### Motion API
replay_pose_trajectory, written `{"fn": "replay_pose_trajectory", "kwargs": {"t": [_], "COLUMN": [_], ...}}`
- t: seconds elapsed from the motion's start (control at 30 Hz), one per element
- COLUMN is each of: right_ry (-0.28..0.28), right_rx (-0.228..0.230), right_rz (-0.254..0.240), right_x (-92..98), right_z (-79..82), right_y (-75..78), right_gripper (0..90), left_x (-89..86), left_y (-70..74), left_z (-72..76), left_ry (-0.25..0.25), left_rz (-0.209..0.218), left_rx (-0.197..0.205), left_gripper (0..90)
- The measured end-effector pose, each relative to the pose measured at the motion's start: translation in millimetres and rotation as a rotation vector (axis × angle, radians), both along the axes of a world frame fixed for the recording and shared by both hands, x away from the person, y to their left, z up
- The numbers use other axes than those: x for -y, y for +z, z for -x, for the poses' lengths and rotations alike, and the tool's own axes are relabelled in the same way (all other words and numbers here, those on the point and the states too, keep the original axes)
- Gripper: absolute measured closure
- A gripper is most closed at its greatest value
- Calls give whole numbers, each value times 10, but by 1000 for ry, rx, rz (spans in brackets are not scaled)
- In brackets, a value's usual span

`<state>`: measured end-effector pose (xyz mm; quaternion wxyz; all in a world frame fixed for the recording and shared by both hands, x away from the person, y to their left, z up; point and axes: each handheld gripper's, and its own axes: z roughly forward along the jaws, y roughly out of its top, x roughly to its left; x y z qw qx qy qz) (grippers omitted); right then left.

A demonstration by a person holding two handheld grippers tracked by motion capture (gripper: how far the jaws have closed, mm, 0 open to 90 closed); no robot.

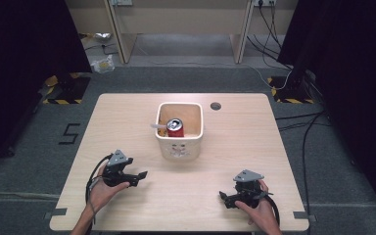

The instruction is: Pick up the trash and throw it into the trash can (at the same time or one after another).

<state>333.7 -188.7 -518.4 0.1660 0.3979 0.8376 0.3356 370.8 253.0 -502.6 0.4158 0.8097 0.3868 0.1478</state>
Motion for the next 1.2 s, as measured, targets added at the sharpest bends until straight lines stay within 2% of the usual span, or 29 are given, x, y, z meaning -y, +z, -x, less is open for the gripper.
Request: {"fn": "replay_pose_trajectory", "kwargs": {"t": [0.13,0.67,1.2], "right_ry": [0,0,0], "right_rx": [0,0,0], "right_rz": [0,0,0], "right_x": [0,0,0], "right_z": [0,0,0], "right_y": [0,0,0], "right_gripper": [2,2,2], "left_x": [19,1,-52], "left_y": [-25,-90,-132], "left_z": [49,213,371], "left_ry": [-8,-13,-6], "left_rz": [-14,-20,-59], "left_rx": [1,-12,-17], "left_gripper": [162,162,162]}}
